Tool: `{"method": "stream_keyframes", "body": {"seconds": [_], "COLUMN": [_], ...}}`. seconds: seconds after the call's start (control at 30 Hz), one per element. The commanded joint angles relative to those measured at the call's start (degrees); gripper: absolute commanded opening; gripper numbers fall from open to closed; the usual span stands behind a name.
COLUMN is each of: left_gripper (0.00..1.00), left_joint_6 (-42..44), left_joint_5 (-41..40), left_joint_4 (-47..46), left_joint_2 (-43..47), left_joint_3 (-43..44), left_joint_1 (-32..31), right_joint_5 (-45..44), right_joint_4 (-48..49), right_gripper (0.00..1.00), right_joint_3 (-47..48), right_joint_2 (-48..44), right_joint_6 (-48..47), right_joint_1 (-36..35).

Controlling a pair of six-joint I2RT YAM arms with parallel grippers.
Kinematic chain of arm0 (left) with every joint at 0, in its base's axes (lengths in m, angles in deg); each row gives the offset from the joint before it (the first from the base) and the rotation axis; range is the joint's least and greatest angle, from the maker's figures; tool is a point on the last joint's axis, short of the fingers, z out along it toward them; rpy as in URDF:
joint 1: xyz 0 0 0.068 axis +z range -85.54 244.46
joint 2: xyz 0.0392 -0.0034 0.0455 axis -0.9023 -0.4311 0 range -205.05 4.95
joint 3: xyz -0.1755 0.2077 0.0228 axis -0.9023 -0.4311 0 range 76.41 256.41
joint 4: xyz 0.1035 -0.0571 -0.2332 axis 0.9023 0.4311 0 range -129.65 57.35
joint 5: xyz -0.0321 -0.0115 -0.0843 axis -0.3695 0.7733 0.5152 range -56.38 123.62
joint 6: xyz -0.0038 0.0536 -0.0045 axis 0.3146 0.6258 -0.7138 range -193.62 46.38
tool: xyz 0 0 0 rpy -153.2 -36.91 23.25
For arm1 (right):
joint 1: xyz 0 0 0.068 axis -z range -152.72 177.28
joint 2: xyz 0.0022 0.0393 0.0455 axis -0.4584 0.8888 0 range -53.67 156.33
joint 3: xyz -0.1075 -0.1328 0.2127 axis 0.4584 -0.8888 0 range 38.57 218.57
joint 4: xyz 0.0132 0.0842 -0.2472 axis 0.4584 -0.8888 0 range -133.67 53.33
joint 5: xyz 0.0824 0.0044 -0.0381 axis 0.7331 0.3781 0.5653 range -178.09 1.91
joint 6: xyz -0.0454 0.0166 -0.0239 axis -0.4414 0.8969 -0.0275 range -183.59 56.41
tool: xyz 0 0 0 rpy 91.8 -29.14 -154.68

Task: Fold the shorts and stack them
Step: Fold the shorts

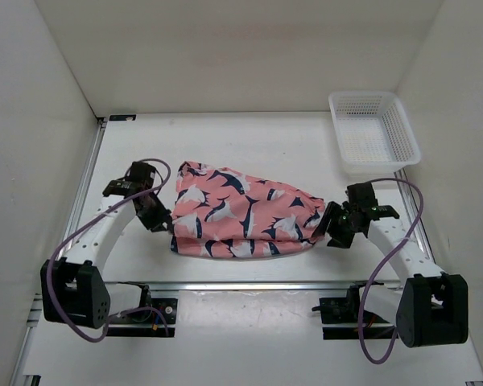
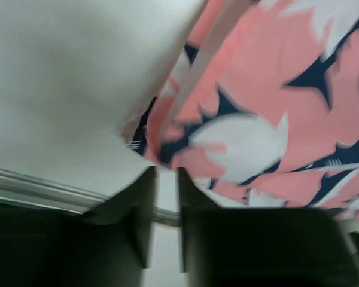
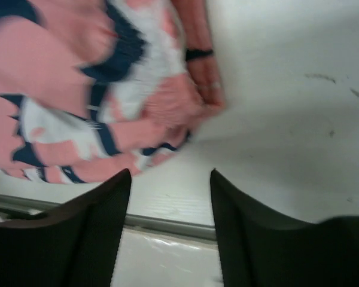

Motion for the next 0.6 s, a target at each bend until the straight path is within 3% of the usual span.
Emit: {"method": "stream_keyframes", "body": {"seconds": [0.0, 0.03, 0.07, 0.13, 0.23, 0.43, 0.53, 0.57], "left_gripper": [0.39, 0.72, 0.81, 0.9, 0.9, 0.7, 0.74, 0.84], "left_joint_6": [2.14, 2.84, 2.85, 2.85, 2.85, 4.78, 5.48, 5.48], "left_joint_5": [4.53, 4.54, 4.54, 2.17, 0.76, 0.76, 0.15, -0.38], "left_joint_4": [-2.61, -2.09, -2.08, -0.67, 0.9, 0.21, 0.73, 0.04], "left_joint_2": [-0.33, -0.95, -0.96, -0.96, -0.96, -8.94, -10.27, -9.75], "left_joint_3": [-1.32, 0.07, 1.21, 4.02, 10.26, 16.69, 14.51, 13.11], "left_joint_1": [-0.21, -0.21, -0.73, -0.74, -0.74, -2.67, -3.72, -3.73], "right_joint_5": [-2.74, -3.54, -4.16, -5.56, -6.98, 1.45, 2.16, 2.16], "right_joint_4": [-0.39, -1.62, -2.15, -2.94, -2.95, 2.06, 3.11, 3.12], "right_gripper": [0.71, 0.72, 0.74, 0.78, 0.9, 0.87, 0.78, 0.74], "right_joint_3": [2.0, 3.14, 5.5, 7.89, 11.23, 11.32, 8.79, 8.08], "right_joint_2": [-0.38, -0.38, -0.38, -0.9, -0.38, 5.15, 5.16, 4.55], "right_joint_6": [-0.84, -0.84, -1.36, -1.36, -0.67, 2.06, 2.68, 2.68], "right_joint_1": [0.19, 0.19, 0.19, 0.81, 1.6, 4.68, 4.68, 4.68]}}
